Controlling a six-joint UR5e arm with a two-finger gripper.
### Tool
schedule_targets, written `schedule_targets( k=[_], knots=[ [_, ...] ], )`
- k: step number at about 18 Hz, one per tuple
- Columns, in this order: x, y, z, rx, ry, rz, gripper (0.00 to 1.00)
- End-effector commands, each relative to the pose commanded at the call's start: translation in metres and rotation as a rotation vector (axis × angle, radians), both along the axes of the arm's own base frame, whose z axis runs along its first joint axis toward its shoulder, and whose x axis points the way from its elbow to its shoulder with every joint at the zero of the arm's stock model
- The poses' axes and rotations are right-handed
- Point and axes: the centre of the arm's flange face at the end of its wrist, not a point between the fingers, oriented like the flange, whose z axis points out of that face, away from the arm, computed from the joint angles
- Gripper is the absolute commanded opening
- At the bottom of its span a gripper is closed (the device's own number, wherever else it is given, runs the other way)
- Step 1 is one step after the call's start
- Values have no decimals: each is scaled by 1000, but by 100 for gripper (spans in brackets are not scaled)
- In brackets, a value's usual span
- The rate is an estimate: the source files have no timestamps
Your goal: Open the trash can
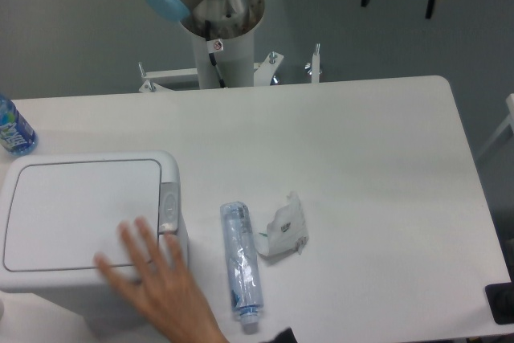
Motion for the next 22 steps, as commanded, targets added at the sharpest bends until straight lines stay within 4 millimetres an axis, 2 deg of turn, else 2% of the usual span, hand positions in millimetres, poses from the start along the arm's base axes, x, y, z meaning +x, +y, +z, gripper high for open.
schedule_targets(
  k=[5,9,13,15,18,22],
  knots=[
    [0,2,-3,3,-5,-6,100],
    [-12,12,-9,38,2,64,100],
    [-5,85,-17,154,-35,247,100],
    [-1,106,-17,216,-43,357,100],
    [16,140,-25,261,-110,478,100],
    [38,178,-43,310,-275,628,100]
  ],
)
